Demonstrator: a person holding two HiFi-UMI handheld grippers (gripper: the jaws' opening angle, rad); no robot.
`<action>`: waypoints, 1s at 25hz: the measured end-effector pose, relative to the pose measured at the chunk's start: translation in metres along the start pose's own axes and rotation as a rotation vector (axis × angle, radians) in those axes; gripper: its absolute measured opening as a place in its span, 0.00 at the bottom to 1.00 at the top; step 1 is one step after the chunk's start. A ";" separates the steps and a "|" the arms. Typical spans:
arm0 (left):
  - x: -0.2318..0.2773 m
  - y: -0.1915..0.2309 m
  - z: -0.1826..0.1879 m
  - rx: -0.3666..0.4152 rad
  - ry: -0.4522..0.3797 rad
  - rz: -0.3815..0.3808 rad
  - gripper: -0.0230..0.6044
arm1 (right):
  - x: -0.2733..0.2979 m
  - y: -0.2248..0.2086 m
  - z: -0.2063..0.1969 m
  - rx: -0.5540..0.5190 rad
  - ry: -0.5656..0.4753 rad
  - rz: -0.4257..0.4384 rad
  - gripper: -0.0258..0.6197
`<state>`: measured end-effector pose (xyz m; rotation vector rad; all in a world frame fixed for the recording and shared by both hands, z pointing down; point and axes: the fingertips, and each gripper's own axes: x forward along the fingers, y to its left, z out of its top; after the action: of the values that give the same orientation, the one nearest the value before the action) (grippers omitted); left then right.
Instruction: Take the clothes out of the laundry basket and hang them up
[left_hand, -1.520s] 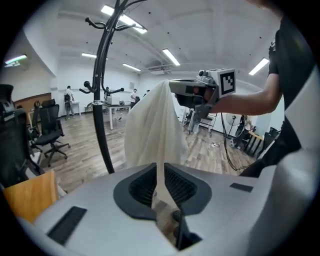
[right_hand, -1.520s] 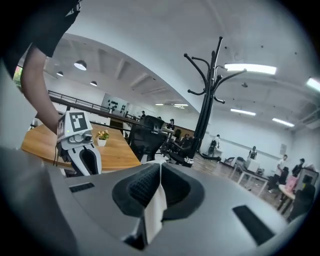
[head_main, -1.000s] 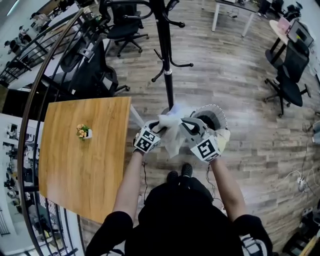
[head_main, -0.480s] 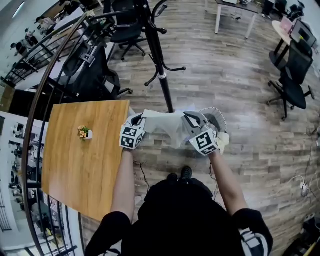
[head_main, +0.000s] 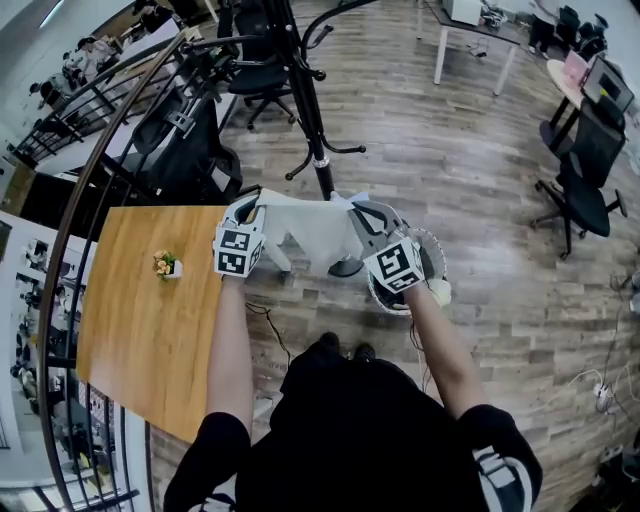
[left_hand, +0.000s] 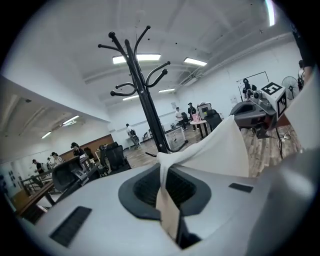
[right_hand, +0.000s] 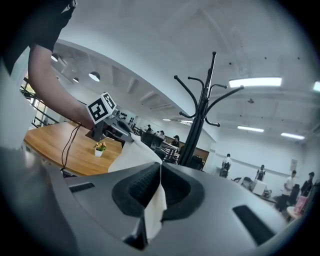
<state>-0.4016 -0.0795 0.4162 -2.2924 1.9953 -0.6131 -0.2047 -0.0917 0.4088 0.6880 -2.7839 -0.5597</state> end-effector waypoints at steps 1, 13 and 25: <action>0.001 0.006 0.007 0.008 -0.009 0.008 0.09 | 0.004 -0.003 0.004 -0.004 -0.005 -0.001 0.07; 0.045 0.083 0.056 0.076 -0.093 0.015 0.09 | 0.067 -0.038 0.031 -0.032 -0.026 -0.060 0.06; 0.164 0.155 0.060 0.090 -0.120 -0.089 0.09 | 0.164 -0.088 0.002 -0.066 0.075 -0.205 0.06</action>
<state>-0.5136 -0.2771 0.3609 -2.3161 1.7847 -0.5442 -0.3117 -0.2428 0.3900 0.9659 -2.6299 -0.6460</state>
